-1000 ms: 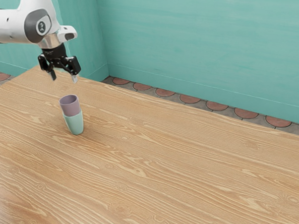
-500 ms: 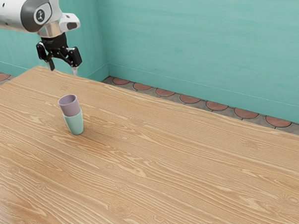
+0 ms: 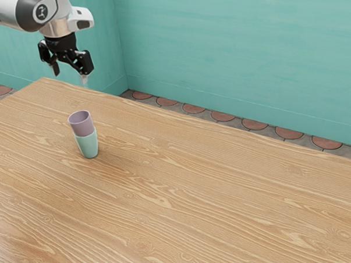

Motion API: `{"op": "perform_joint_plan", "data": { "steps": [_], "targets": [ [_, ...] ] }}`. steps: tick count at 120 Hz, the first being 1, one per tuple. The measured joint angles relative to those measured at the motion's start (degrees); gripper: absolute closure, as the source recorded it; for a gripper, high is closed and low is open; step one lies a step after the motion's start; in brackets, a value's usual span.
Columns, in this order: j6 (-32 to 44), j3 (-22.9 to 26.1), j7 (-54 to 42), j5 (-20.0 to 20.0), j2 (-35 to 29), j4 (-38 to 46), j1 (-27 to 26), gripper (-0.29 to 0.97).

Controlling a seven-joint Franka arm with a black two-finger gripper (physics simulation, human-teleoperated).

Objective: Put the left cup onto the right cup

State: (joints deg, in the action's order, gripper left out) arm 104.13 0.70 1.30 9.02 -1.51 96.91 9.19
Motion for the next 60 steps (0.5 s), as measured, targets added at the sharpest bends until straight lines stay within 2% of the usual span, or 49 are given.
{"op": "perform_joint_plan", "data": {
  "steps": [42,60],
  "targets": [
    [-2.14,0.18,4.51,0.13,-3.24,2.50,-4.15,0.00],
    [-2.43,0.23,5.92,0.12,-3.95,3.30,-4.32,0.00]
  ]
}}
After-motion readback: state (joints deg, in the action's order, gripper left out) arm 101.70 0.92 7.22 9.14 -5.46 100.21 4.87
